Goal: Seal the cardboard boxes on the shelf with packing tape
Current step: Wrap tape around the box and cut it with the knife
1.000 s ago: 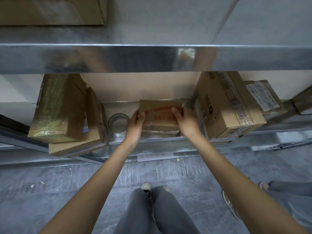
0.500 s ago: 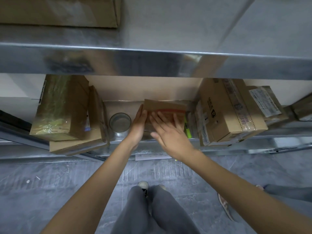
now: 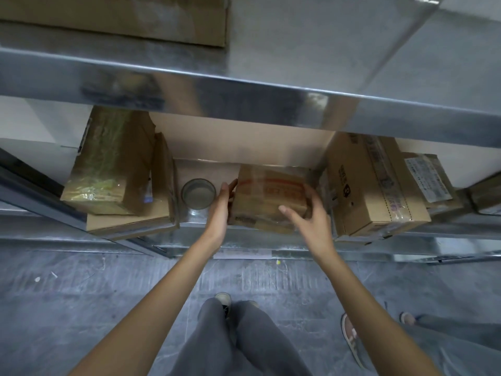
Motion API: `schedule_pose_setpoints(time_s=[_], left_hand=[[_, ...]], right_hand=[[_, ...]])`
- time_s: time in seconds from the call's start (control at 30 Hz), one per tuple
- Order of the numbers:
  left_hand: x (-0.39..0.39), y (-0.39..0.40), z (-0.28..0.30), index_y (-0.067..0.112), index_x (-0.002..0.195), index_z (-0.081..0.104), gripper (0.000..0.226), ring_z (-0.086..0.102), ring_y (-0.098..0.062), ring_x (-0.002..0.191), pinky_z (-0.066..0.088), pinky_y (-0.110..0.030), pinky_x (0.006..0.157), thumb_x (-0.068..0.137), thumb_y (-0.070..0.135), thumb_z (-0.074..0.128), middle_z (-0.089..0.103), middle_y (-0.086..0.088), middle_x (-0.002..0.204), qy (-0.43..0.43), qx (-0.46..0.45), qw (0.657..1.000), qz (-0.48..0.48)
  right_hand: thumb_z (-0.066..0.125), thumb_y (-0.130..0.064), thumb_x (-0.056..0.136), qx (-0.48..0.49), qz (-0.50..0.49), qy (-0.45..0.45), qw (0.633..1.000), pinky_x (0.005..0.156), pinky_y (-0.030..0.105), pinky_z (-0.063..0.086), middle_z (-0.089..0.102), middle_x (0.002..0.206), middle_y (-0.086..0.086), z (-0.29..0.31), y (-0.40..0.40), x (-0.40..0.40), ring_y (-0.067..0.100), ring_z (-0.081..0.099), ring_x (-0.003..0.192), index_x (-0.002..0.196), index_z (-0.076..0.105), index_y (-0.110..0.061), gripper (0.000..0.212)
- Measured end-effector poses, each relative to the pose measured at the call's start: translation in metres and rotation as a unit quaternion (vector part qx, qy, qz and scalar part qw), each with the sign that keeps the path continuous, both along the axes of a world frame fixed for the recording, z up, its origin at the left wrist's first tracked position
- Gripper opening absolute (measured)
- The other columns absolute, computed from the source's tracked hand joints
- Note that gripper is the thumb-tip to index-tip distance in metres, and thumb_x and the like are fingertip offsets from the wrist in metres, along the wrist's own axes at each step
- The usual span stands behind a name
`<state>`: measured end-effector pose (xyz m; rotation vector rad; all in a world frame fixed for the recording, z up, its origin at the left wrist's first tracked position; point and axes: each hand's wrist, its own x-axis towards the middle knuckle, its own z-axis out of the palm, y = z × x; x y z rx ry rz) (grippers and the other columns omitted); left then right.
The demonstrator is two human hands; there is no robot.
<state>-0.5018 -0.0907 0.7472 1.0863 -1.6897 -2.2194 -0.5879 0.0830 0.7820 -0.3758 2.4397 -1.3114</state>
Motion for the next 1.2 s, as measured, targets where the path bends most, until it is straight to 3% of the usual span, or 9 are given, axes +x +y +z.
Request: schedule_pose_setpoints(time_s=[0.13,0.27,0.43,0.57,0.77,0.9,1.0,1.1,1.2], left_hand=[[0.012,-0.002,-0.004,0.039,0.133,0.051,0.044,0.051,-0.015,0.120,0.037,-0.029,0.103,0.103,0.052,0.021,0.053,0.003,0.122,-0.034,-0.136,0.989,-0.044],[0.008,-0.004,-0.011,0.019,0.143,0.043,0.045,0.040,-0.019,0.131,0.024,-0.021,0.102,0.106,0.037,0.025,0.041,-0.005,0.138,-0.046,-0.165,0.984,-0.054],[-0.002,-0.005,-0.014,0.018,0.152,0.030,0.064,0.029,-0.011,0.144,0.020,-0.032,0.120,0.101,0.056,0.023,0.033,0.004,0.156,-0.010,-0.125,0.989,-0.080],[-0.008,-0.007,-0.041,0.016,0.150,0.034,0.084,0.033,-0.017,0.143,0.023,-0.045,0.120,0.087,0.072,0.026,0.038,-0.005,0.154,-0.017,-0.106,0.991,-0.076],[-0.004,0.000,-0.010,0.013,0.153,0.028,0.052,0.026,-0.014,0.146,0.018,-0.035,0.122,0.107,0.036,0.023,0.031,-0.003,0.158,-0.018,-0.094,0.994,-0.044],[-0.001,0.002,-0.012,0.013,0.152,0.028,0.052,0.026,-0.013,0.145,0.018,-0.023,0.117,0.107,0.036,0.022,0.031,0.000,0.157,-0.013,-0.106,0.994,-0.038],[-0.001,0.008,-0.003,0.008,0.143,0.043,0.044,0.043,-0.009,0.127,0.028,-0.010,0.098,0.107,0.030,0.029,0.049,0.001,0.139,-0.005,-0.136,0.991,0.006],[-0.003,0.017,0.008,0.006,0.134,0.052,0.038,0.049,-0.011,0.114,0.033,-0.011,0.088,0.106,0.026,0.035,0.057,-0.002,0.125,-0.015,-0.120,0.991,0.060],[-0.002,0.022,0.022,0.006,0.136,0.052,0.048,0.050,-0.024,0.127,0.037,-0.031,0.108,0.105,0.037,0.033,0.056,-0.009,0.136,-0.038,-0.053,0.993,0.095]], right_hand=[[0.058,-0.056,0.088,0.056,-0.026,-0.023,0.998,0.078,0.025,0.040,0.062,0.109,-0.005,0.003,-0.014,-0.027,0.019,0.060,0.107,0.130,0.054,-0.022,0.055],[0.049,-0.054,0.094,0.114,0.027,-0.067,0.991,0.090,0.026,0.036,0.051,0.139,0.006,-0.012,-0.036,-0.039,0.027,0.048,0.128,0.144,0.039,-0.016,0.064],[0.026,-0.044,0.104,0.290,0.204,0.230,0.906,0.118,0.049,0.011,0.018,0.161,-0.003,-0.001,-0.067,-0.032,0.019,0.014,0.148,0.153,0.021,-0.026,0.053],[0.016,-0.050,0.102,0.329,0.302,0.247,0.860,0.113,0.060,-0.010,0.008,0.162,-0.011,-0.008,-0.077,-0.009,0.010,-0.002,0.149,0.154,0.014,-0.028,0.056],[0.010,-0.051,0.101,0.320,0.317,0.308,0.838,0.112,0.061,-0.014,0.019,0.160,-0.010,-0.014,-0.039,0.040,0.009,0.004,0.148,0.154,0.016,-0.025,0.060],[0.013,-0.049,0.102,0.250,0.238,0.252,0.904,0.115,0.048,-0.019,0.012,0.158,-0.011,-0.021,-0.022,0.041,0.011,0.004,0.148,0.153,0.015,-0.031,0.054],[0.029,-0.042,0.104,0.064,-0.007,0.119,0.991,0.118,0.032,0.005,0.023,0.158,-0.003,-0.017,-0.026,0.023,0.017,0.018,0.147,0.153,0.023,-0.021,0.053],[0.037,-0.041,0.103,-0.074,-0.162,-0.152,0.972,0.110,0.029,0.024,0.033,0.155,0.004,-0.005,-0.035,0.017,0.023,0.031,0.142,0.150,0.030,-0.017,0.054],[0.043,-0.048,0.099,-0.121,-0.208,-0.231,0.943,0.109,0.034,0.028,0.037,0.153,0.003,0.006,-0.039,0.024,0.024,0.035,0.139,0.149,0.035,-0.018,0.059]])
